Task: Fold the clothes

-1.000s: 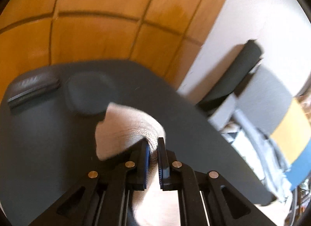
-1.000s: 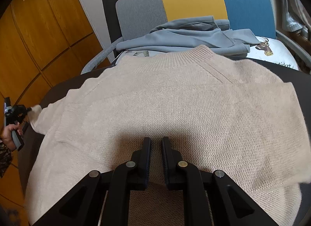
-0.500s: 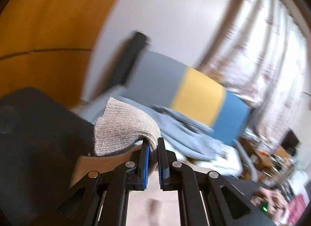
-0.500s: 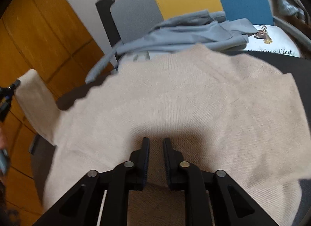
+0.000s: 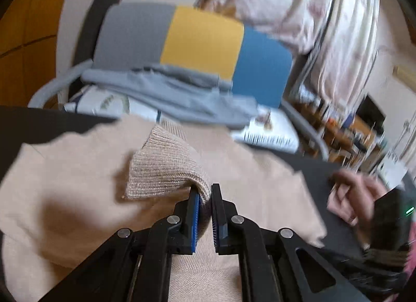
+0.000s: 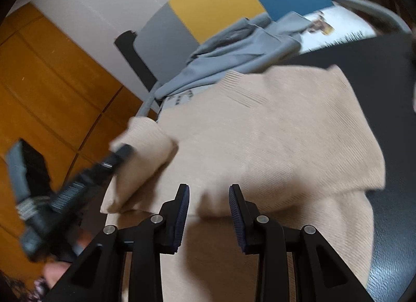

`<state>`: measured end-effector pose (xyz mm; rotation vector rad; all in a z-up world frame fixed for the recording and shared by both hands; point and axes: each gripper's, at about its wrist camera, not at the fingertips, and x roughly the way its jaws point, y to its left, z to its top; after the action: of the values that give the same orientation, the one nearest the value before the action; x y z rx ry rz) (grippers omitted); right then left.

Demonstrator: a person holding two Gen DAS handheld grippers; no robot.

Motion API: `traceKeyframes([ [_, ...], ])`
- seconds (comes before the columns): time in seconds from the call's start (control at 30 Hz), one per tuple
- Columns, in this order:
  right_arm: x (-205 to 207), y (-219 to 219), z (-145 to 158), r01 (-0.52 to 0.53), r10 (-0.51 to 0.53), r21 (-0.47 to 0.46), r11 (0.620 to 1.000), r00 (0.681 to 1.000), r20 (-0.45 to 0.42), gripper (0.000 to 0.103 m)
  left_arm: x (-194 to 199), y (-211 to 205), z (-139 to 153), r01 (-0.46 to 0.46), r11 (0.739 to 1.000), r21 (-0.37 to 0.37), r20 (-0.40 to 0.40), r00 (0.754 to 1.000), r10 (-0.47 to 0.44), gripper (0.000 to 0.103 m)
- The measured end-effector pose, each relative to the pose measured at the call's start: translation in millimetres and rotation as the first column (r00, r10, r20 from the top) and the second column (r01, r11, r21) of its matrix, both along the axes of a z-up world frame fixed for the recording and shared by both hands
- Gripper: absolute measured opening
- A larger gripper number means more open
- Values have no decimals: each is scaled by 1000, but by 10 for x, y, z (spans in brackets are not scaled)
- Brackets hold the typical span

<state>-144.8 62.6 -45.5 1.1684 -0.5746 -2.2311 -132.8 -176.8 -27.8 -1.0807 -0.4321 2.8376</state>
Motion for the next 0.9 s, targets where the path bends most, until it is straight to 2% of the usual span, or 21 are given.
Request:
traceKeyframes([
  [0.1,-6,45,-46,6,-6,5,1000,1000,21,34,93,12,-123,41,998,38,59,997,-43,11],
  [0.17,-11,22,-32,1,-1,14,1000,1000,18,34,292,-87,-113,62,994,86,27,998,-65,13],
  [0.2,-25,3,-18,-3,2,12,1000,1000,14,34,391,-136,-107,73,991,109,11,997,-75,18],
  [0.27,-41,-87,22,-22,22,24,999,1000,-2,37,599,-277,-85,66,992,110,-6,998,-66,19],
  [0.33,-46,-199,66,-46,47,46,998,999,-21,45,819,-480,-84,37,996,81,-6,999,-36,19],
  [0.4,-52,-311,111,-69,72,69,995,997,-40,45,1016,-712,-113,-29,999,31,-6,1000,29,19],
  [0.47,-60,-438,125,-89,94,93,992,995,-45,48,1084,-916,-178,-108,994,0,40,993,108,19],
  [0.53,-73,-566,117,-107,112,113,988,993,-38,56,1164,-1156,-297,-186,982,33,99,978,182,19],
  [0.63,-115,-689,54,-111,110,109,988,994,13,58,1272,-1413,-444,-277,958,80,159,952,262,19],
  [0.73,-144,-697,18,-51,46,70,996,997,62,59,1401,-1547,-533,-319,940,117,143,942,302,19],
  [0.8,-162,-758,55,-28,24,66,997,998,64,61,1441,-1582,-585,-331,933,141,134,940,314,19],
  [0.83,-179,-832,91,-28,23,88,996,998,51,62,1448,-1590,-597,-333,931,151,131,940,316,19],
  [0.9,-224,-1055,162,-33,34,215,976,999,-1,65,1459,-1601,-612,-338,926,169,125,939,320,19],
])
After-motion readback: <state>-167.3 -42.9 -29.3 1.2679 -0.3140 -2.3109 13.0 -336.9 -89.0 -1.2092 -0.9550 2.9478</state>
